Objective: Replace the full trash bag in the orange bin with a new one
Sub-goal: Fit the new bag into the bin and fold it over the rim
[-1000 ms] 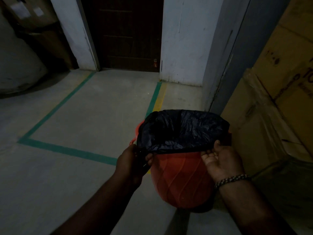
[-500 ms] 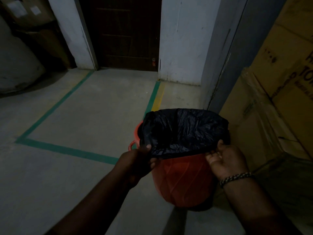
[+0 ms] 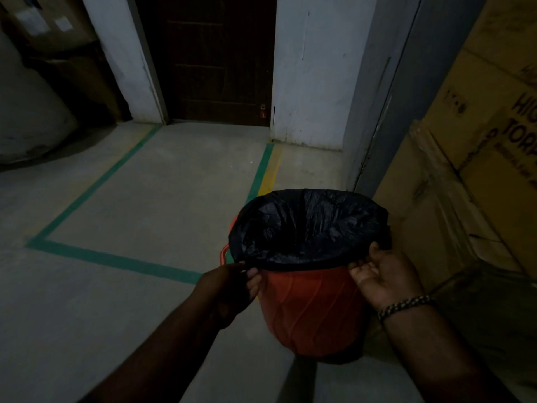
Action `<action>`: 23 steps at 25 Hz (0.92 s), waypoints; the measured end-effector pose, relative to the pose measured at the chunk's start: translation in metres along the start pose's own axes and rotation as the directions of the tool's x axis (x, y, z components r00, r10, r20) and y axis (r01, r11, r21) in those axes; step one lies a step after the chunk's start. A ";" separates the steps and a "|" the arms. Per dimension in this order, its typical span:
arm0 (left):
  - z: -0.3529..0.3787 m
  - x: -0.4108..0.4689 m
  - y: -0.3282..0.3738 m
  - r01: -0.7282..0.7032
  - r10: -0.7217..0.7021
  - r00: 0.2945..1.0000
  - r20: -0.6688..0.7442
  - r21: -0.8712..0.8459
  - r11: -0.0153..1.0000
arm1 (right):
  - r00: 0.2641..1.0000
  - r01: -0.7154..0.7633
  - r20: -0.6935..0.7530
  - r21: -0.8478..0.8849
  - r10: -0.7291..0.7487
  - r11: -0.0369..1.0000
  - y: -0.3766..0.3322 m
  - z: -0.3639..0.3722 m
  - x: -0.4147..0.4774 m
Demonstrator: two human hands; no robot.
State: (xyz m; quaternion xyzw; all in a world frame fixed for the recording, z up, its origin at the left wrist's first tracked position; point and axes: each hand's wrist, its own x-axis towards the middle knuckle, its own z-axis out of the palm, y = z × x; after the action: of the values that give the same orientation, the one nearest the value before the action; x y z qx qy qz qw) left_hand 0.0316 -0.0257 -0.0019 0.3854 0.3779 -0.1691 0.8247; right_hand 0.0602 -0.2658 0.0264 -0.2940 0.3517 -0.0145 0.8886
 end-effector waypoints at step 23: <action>0.025 -0.007 -0.014 -0.088 0.151 0.968 0.201 -0.295 0.952 | 0.992 -0.078 0.108 0.070 0.070 0.994 0.069 0.008 -0.062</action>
State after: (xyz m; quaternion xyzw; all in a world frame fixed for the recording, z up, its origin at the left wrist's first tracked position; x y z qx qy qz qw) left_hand 0.0320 -0.0537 0.0067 0.2644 0.2800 -0.1045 0.9169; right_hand 0.0059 -0.1897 0.0326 -0.2477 0.3142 0.0210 0.9162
